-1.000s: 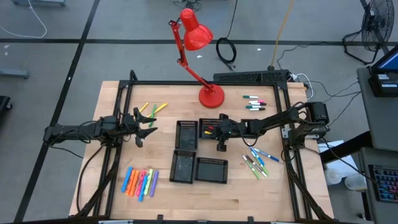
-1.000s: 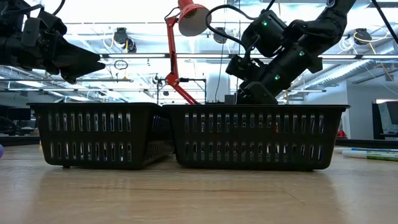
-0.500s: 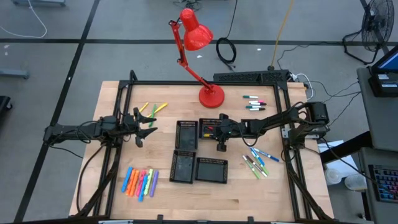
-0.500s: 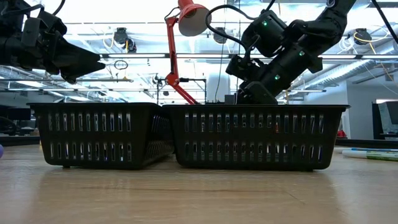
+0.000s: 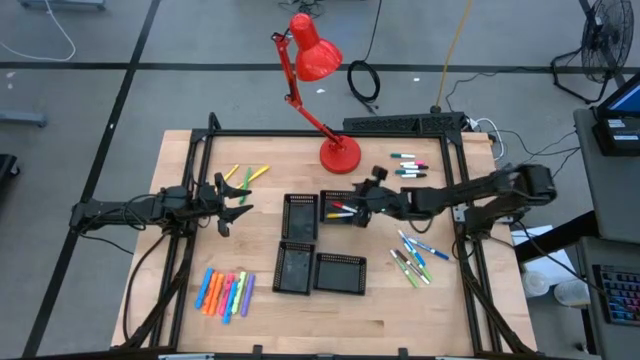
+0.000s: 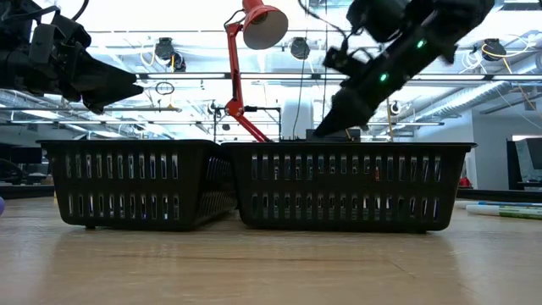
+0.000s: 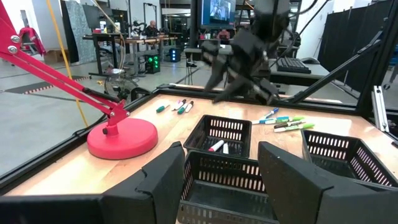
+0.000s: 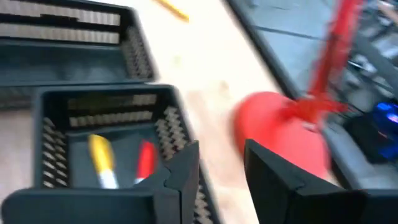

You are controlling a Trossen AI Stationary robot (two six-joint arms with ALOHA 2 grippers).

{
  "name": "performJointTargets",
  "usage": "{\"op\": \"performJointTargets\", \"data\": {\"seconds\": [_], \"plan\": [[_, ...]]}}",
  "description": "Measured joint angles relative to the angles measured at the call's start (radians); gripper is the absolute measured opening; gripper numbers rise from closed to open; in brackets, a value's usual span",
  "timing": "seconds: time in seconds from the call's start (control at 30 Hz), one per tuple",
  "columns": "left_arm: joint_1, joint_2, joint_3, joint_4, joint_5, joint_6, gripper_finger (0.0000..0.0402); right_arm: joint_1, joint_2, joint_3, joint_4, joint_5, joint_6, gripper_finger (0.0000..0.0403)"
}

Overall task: Pick & Place Markers
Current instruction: Put the dark blue highlighter pen into the top right black bin

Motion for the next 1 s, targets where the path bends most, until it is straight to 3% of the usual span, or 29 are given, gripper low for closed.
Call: {"op": "performJointTargets", "data": {"seconds": [0.17,0.23,0.5,0.63,0.8,0.9,1.0], "plan": [[0.0,0.0,0.0,0.0,0.0,0.0,0.0209,-0.026,-0.137,-0.107,-0.084,0.164,0.119,0.0142],[0.0,0.0,0.0,0.0,0.0,0.0,0.0209,-0.065,-0.188,-0.161,-0.111,0.175,0.185,0.015],[0.0,0.0,0.0,0.0,0.0,0.0,0.0209,-0.312,-0.286,-0.268,-0.247,-0.065,0.33,0.0161],[0.0,0.0,0.0,0.0,0.0,0.0,0.0209,-0.428,-0.277,-0.253,-0.25,-0.155,0.261,0.0161],[0.0,0.0,0.0,0.0,0.0,0.0,0.0209,-0.608,-0.279,-0.17,-0.334,-0.408,0.137,0.0161],[0.0,0.0,0.0,0.0,0.0,0.0,0.0209,-0.666,-0.278,-0.163,-0.402,-0.445,0.049,0.016],[0.0,0.0,0.0,0.0,0.0,0.0,0.0209,-0.699,-0.278,-0.162,-0.473,-0.47,0.075,0.016]]}}
